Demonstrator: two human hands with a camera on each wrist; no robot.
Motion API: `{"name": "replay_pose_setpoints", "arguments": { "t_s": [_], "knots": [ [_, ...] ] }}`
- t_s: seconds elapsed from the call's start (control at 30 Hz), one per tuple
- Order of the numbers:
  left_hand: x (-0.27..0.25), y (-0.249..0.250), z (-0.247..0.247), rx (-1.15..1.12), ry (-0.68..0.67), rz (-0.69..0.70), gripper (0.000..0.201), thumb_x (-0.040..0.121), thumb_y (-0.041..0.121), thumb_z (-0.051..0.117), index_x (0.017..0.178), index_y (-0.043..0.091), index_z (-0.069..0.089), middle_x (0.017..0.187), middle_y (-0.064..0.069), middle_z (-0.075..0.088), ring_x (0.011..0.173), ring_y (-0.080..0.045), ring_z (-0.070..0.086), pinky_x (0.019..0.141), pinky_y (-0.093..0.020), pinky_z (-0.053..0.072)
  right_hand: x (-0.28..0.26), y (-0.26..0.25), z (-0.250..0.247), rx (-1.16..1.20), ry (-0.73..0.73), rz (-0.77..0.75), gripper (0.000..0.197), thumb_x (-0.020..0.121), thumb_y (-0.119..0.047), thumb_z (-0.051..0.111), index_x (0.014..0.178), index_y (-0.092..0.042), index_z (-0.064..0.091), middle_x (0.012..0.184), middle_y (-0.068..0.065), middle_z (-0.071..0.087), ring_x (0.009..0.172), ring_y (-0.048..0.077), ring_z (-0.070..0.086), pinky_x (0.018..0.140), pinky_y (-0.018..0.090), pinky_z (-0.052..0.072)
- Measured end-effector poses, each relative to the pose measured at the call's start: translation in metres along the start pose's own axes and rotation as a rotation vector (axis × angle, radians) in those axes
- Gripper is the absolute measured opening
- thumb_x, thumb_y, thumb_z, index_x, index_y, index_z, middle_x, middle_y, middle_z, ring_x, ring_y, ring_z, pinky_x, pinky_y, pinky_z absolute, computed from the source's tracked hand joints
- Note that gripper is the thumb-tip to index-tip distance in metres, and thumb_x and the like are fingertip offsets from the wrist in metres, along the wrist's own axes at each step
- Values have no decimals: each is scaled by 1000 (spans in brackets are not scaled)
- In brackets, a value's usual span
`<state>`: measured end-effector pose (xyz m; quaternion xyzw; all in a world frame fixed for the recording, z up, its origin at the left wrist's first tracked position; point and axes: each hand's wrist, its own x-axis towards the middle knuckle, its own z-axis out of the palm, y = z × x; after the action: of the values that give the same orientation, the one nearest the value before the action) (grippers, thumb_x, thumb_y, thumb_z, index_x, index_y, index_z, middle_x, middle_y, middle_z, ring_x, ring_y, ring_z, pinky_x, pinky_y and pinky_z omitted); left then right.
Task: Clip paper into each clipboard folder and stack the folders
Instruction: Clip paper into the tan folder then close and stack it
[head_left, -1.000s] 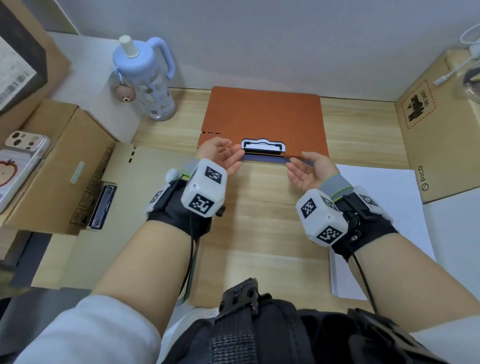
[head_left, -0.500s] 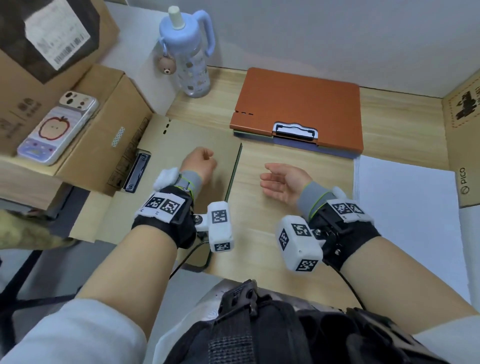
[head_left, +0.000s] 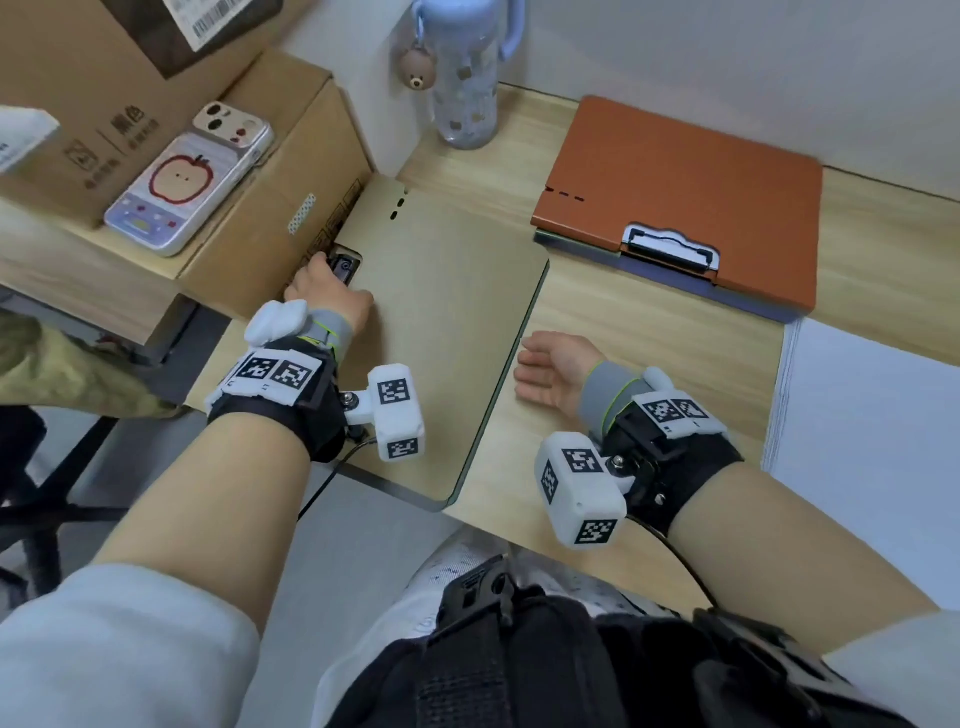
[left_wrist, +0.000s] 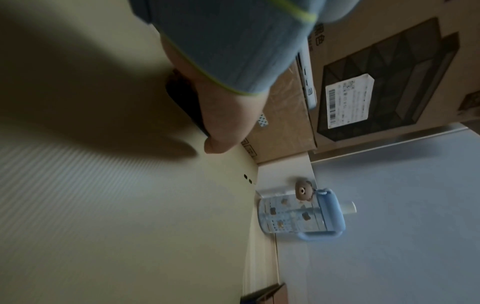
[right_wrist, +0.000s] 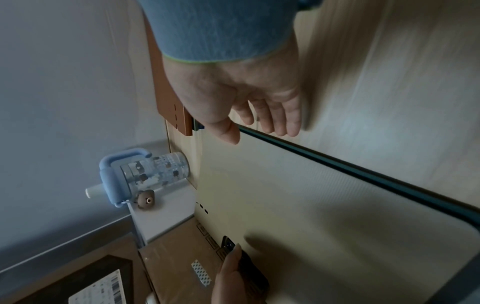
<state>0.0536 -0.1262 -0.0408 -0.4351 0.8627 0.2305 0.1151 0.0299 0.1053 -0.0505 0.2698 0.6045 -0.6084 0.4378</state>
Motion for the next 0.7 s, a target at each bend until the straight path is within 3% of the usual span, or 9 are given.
{"name": "replay_pose_setpoints", "arguments": {
  "t_s": [0.2,0.33,0.43,0.53,0.63,0.7],
  "knots": [
    [3,-2,-2,-50,-43,-21,68,88,20,56,147,8,24,147,-17,35,134,-37,36,109,-39,31,8,4,5,11,-10,7,16,94,-10,47,79,-16,50,84,2,46,75,19,53,78,37,50],
    [2,3,-7,-47,-24,-40,63,89,20,56,144,7,29,146,-17,36,134,-36,35,109,-38,30,8,3,5,6,-15,22,11,92,-8,48,82,-13,50,88,4,48,97,28,56,64,33,50],
    [1,3,-12,-32,-54,-69,59,91,21,54,143,3,31,146,-18,34,134,-36,36,108,-38,32,7,4,3,4,-12,18,6,92,-9,49,97,-9,51,93,5,49,102,30,55,62,32,50],
    [0,-3,-16,-12,-83,-90,53,91,20,51,138,0,38,143,-20,40,128,-38,43,102,-39,38,5,6,0,-29,-16,9,14,92,-11,50,106,-8,50,100,6,51,102,30,56,62,31,50],
    [-7,-8,-15,-1,-108,-68,40,90,18,48,121,-6,55,127,-24,54,114,-40,53,84,-36,42,1,8,-6,-83,1,17,11,92,-14,51,101,-9,54,92,4,53,93,28,58,63,31,50],
    [-14,-7,-11,-3,-133,-53,39,93,21,46,118,-7,57,125,-24,56,108,-38,55,83,-35,41,-1,12,-12,-137,34,15,15,91,-15,52,105,-9,52,87,4,52,84,26,58,68,32,52]
  ]
}}
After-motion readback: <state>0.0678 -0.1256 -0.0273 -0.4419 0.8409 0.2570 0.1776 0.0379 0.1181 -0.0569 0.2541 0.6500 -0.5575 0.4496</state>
